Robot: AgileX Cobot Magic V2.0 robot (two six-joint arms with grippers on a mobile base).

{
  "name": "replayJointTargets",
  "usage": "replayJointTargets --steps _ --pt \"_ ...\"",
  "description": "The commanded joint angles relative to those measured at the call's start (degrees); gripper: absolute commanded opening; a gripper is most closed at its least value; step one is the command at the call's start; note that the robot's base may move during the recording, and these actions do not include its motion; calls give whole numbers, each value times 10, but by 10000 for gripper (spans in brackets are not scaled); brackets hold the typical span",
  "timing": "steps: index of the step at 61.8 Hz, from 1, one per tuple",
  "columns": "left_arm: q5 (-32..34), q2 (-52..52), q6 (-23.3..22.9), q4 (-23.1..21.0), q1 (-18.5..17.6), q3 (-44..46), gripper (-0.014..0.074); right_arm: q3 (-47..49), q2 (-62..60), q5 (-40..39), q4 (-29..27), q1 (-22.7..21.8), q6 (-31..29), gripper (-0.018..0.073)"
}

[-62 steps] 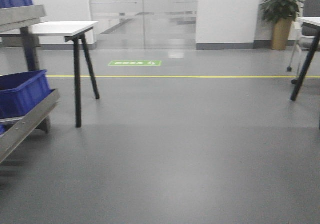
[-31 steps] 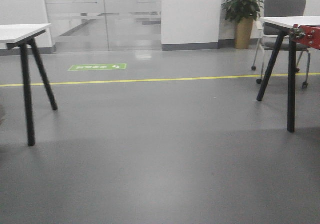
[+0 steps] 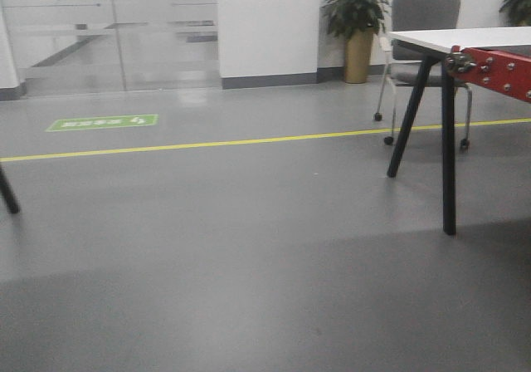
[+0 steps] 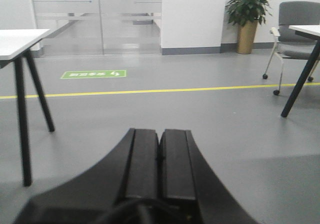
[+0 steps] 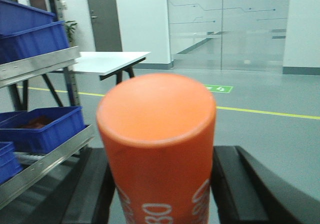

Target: Grab orange capacitor from left shelf to right conveyor

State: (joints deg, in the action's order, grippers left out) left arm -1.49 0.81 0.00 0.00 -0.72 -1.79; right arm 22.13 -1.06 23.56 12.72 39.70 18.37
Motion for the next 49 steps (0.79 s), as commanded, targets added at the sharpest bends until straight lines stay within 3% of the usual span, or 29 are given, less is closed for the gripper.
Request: replayJointTargets --steps 1,49 --pt "45 -3 0 -3 -2 3 -105 16 10 -51 7 -3 -5 54" --pt "45 -3 0 -3 -2 3 -105 16 10 -51 7 -3 -5 54"
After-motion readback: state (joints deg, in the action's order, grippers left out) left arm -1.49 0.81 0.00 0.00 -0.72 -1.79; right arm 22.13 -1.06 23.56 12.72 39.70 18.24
